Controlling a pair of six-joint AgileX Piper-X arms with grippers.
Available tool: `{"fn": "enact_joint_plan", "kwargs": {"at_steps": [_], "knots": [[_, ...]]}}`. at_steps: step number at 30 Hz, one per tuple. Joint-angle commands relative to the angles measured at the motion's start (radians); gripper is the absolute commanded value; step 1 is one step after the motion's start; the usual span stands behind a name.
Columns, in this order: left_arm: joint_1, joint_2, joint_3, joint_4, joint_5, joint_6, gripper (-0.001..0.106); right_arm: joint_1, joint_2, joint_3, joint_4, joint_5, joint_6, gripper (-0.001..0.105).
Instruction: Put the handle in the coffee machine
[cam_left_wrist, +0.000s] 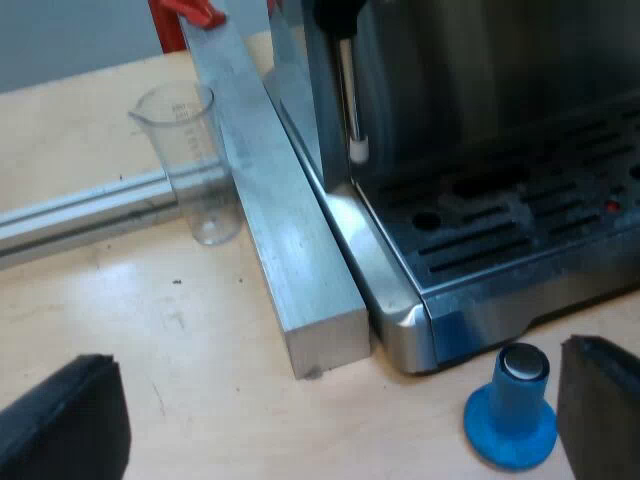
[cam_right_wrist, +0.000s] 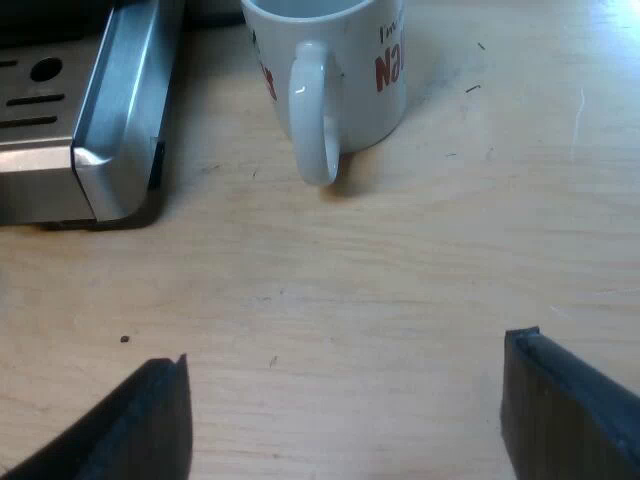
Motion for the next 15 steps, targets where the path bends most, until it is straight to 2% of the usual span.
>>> {"fn": "enact_joint_plan", "kwargs": {"at_steps": [1, 4, 5, 9, 12, 14, 15], "knots": [[-0.004, -0.139, -0.003, -0.025, 0.0, -0.01, 0.087, 0.0, -0.045, -0.006, -0.007, 0.0, 0.006, 0.066], [-0.008, -0.139, -0.003, -0.025, 0.003, -0.006, 0.087, 0.0, -0.045, -0.006, -0.009, 0.0, 0.054, 0.066], [-0.01, -0.139, -0.003, -0.025, 0.011, -0.005, 0.087, 0.0, -0.043, -0.006, -0.009, 0.0, 0.055, 0.066], [-0.013, -0.131, -0.007, -0.022, 0.128, -0.012, 0.087, 0.0, -0.043, -0.017, -0.009, 0.0, 0.049, 0.066], [-0.02, -0.116, -0.028, -0.01, 0.15, -0.012, 0.087, 0.0, -0.033, -0.035, -0.004, 0.0, 0.049, 0.066], [-0.028, -0.104, -0.044, -0.001, 0.15, -0.012, 0.087, 0.0, -0.001, -0.071, 0.027, 0.0, 0.036, 0.066], [-0.034, -0.086, -0.066, 0.011, 0.17, -0.012, 0.087, 0.0, 0.02, -0.093, 0.053, 0.0, 0.034, 0.066]]}}
